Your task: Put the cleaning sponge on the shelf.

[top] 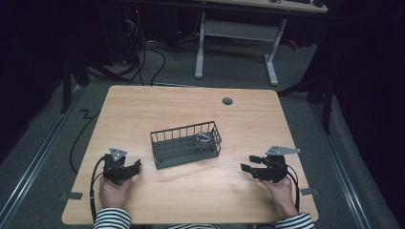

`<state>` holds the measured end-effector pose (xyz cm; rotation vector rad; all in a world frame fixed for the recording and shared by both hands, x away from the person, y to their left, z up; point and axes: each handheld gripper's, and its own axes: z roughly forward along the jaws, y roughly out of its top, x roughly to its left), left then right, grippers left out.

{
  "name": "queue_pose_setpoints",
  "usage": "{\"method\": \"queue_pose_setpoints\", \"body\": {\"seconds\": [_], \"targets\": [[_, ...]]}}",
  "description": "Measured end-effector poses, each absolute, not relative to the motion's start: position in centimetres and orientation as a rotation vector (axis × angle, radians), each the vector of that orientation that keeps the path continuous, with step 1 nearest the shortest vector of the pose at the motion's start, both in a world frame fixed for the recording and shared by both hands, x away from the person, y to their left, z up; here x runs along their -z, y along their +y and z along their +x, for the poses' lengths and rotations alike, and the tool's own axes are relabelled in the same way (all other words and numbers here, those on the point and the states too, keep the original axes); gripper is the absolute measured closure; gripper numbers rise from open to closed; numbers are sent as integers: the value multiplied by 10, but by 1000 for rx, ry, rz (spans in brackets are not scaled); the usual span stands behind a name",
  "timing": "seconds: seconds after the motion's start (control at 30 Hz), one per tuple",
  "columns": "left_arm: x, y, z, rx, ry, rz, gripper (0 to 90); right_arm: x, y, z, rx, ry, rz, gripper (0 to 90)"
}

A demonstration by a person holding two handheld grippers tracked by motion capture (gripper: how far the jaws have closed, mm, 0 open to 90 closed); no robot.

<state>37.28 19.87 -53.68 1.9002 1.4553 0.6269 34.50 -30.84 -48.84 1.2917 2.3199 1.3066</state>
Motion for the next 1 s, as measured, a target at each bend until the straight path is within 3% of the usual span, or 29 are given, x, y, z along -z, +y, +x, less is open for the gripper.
{"method": "queue_pose_setpoints", "body": {"seconds": [1.0], "targets": [[537,199,373,-628,1455,1901,278,530,-292,358,-1135,2307,1289,396]]}}
